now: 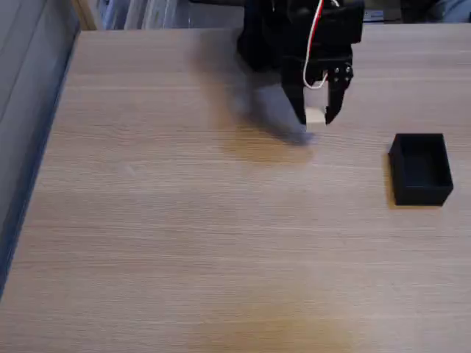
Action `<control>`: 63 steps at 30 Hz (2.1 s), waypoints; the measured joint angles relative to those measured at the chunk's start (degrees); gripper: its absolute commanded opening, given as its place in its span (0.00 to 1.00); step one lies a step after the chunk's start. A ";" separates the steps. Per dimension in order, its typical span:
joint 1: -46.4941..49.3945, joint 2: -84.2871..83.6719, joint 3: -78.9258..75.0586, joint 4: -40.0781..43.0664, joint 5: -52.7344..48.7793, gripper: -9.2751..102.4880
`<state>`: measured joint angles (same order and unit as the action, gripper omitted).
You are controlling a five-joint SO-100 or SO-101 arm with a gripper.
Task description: Pick a white block and place it in the black box.
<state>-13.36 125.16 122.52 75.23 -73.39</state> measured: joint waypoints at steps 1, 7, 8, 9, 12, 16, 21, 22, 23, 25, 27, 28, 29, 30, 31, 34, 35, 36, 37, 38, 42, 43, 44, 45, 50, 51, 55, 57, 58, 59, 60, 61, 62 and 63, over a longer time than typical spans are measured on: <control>-1.58 0.00 -1.05 1.14 0.79 0.08; -10.63 -2.46 -9.40 6.68 5.71 0.08; -12.22 -3.34 -10.90 7.29 6.68 0.08; -13.80 -4.31 -12.30 7.65 7.56 0.08; -17.93 -7.65 -16.35 8.00 10.20 0.08; -21.88 -12.74 -21.36 8.00 12.92 0.08; -23.82 -20.21 -28.21 7.38 14.77 0.08; -23.99 -21.88 -29.71 7.38 15.21 0.08; -24.17 -23.47 -31.11 7.21 15.21 0.08; -24.43 -26.72 -33.31 6.42 15.12 0.08; -24.61 -29.53 -35.33 5.36 15.12 0.08; -24.61 -30.59 -36.04 4.75 15.12 0.08; -24.52 -31.55 -36.65 4.04 15.03 0.08; -24.43 -32.70 -37.35 3.60 15.03 0.08; -24.35 -33.93 -38.41 3.25 15.03 0.08; -24.08 -37.53 -42.10 2.90 15.03 0.08; -24.08 -38.50 -43.24 2.81 15.03 0.08; -24.08 -39.46 -44.21 2.81 15.03 0.08; -24.08 -40.17 -44.82 2.64 15.03 0.08; -24.08 -40.34 -45.18 2.64 15.03 0.11; -24.08 -41.04 -45.44 2.29 15.03 0.22; -23.99 -41.04 -45.44 2.02 15.03 0.24; -23.91 -40.96 -45.44 1.76 15.03 0.26; -23.64 -40.96 -45.44 1.58 15.21 0.27; -22.41 -40.96 -45.44 0.70 15.21 0.29; -22.41 -40.96 -45.44 0.62 15.21 0.28; -21.97 -40.87 -45.26 0.53 15.03 0.17; -21.09 -39.29 -43.07 -0.18 14.33 0.09; -20.57 -37.79 -41.48 -0.53 14.50 0.08; -20.04 -36.12 -39.81 -0.88 14.33 0.08; -19.51 -34.01 -37.62 -1.23 14.15 0.08; -19.07 -31.64 -34.98 -1.67 13.80 0.08; -18.63 -29.00 -32.08 -2.02 13.45 0.08; -18.11 -26.10 -28.65 -2.64 13.10 0.08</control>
<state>-31.46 99.05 93.87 72.60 -60.29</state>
